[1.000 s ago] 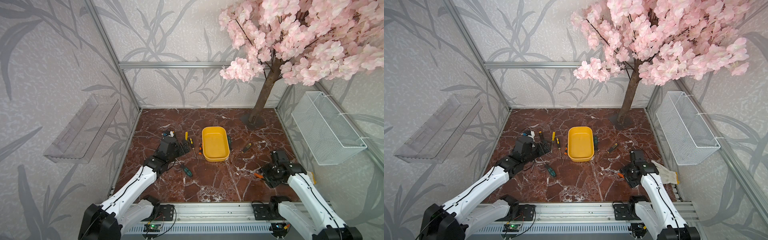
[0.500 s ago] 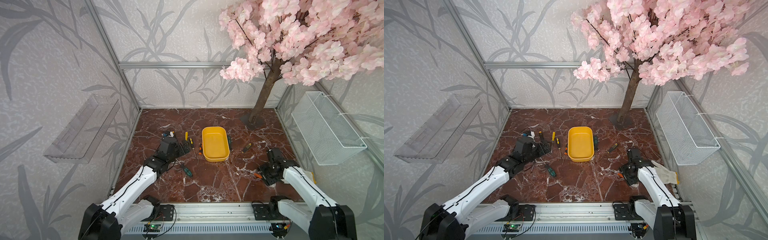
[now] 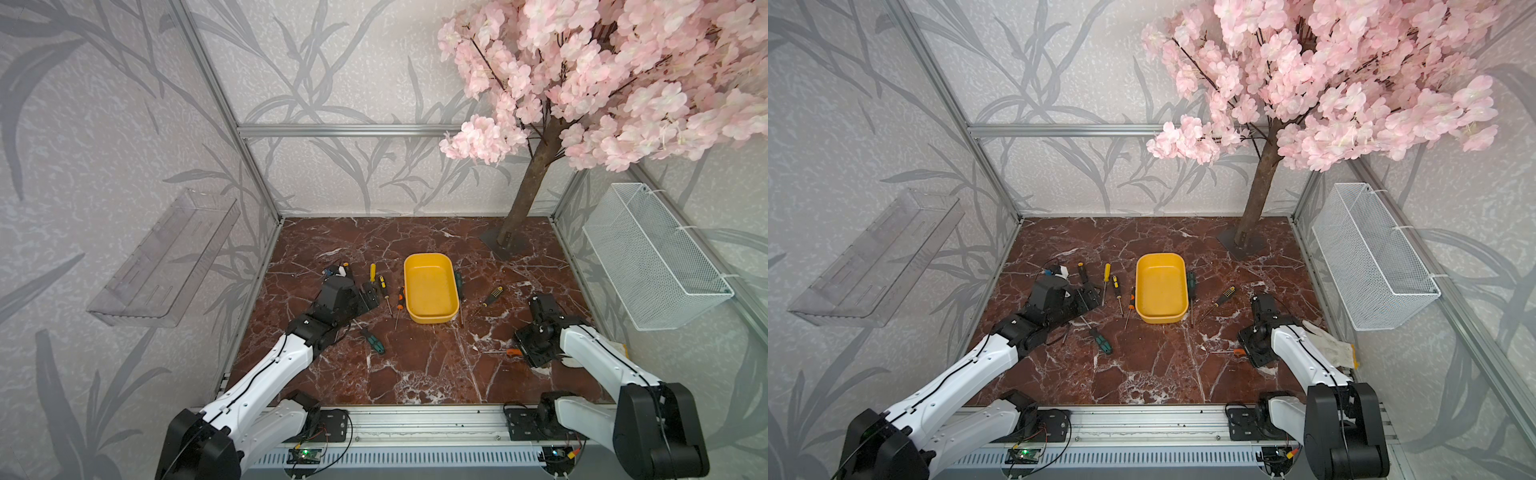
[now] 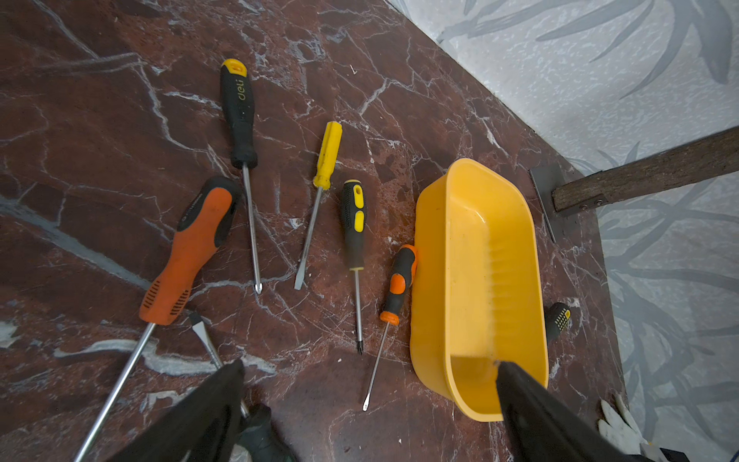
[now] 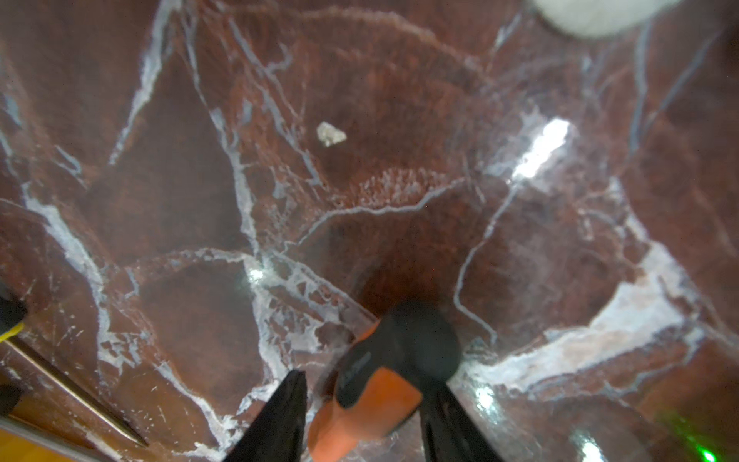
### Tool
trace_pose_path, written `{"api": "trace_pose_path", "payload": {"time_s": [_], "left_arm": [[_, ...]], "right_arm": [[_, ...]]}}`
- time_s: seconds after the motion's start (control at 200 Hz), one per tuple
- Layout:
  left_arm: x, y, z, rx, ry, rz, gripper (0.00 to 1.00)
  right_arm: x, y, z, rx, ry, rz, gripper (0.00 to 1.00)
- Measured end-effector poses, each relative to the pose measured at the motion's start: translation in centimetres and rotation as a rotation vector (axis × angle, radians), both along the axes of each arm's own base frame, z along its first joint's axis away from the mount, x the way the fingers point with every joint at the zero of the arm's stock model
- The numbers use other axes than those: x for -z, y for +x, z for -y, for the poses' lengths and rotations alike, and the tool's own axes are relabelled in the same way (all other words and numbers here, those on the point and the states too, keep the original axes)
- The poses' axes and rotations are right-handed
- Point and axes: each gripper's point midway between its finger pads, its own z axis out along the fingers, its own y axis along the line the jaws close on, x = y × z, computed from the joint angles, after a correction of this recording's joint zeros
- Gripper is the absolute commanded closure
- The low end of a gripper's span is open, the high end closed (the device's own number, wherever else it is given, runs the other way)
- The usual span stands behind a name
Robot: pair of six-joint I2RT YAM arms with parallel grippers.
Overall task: Put the screwdriver on the desktop into the storage box
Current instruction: Pick up the screwdriver from the center of the board.
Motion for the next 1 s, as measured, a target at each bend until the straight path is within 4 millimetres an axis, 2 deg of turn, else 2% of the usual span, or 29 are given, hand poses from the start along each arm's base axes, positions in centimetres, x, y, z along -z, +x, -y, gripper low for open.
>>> {"api": "trace_pose_path", "payload": {"time_s": [0.205, 0.27, 0.335, 0.53, 0.775, 0.9, 1.0], "left_arm": [[0.1, 0.0, 0.0, -0.005, -0.003, -0.005, 0.00], [0.1, -0.1, 0.0, -0.006, -0.004, -0.005, 0.00], [0.0, -0.1, -0.1, -0.006, -0.004, -0.004, 0.00], [0.1, -0.3, -0.2, -0.009, 0.000, -0.009, 0.00], [0.1, -0.3, -0.3, -0.009, 0.002, -0.011, 0.00], [0.1, -0.4, -0.4, -0.014, 0.009, -0.011, 0.00], [0.3, -0.4, -0.7, -0.026, 0.023, -0.018, 0.00]], "right_arm": [[0.3, 0.3, -0.1, 0.000, 0.004, -0.004, 0.62], [0.3, 0.3, -0.2, 0.002, 0.010, -0.006, 0.69], [0.3, 0.6, -0.3, 0.005, 0.020, 0.002, 0.73], [0.2, 1.4, -0.7, 0.008, 0.040, 0.033, 0.74], [0.0, 1.6, -0.8, 0.000, 0.045, 0.048, 0.81], [-0.9, 1.9, -0.9, -0.028, 0.044, 0.074, 0.82], [-2.6, 3.1, -1.2, -0.079, 0.032, 0.115, 0.81]]}}
